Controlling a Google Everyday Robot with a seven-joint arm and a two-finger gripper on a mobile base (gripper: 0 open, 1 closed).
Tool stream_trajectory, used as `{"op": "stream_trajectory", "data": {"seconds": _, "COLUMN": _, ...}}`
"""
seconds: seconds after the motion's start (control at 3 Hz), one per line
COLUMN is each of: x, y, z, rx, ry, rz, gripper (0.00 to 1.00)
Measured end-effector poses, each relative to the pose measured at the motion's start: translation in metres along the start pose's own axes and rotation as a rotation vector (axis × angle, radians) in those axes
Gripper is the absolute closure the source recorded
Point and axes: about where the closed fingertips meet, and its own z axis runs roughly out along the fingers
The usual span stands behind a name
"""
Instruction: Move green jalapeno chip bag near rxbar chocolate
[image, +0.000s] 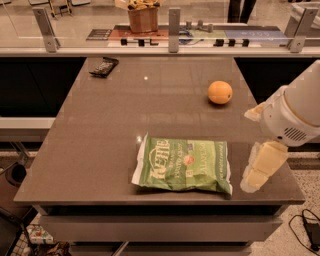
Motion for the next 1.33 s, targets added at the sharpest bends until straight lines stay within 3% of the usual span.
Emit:
{"op": "stream_trajectory", "data": {"seconds": 0.67, "x": -0.020, "y": 0.016, "z": 0.063, "rx": -0.093, "ry": -0.260, "rz": 0.012, "gripper": 0.00}}
{"op": "stream_trajectory", "data": {"seconds": 1.0, "x": -0.038, "y": 0.025, "z": 0.078, "rx": -0.132, "ry": -0.378, "rz": 0.000, "gripper": 0.17}}
{"op": "stream_trajectory", "data": {"seconds": 1.33, "x": -0.049, "y": 0.029, "z": 0.082, "rx": -0.151, "ry": -0.416, "rz": -0.014, "gripper": 0.39}}
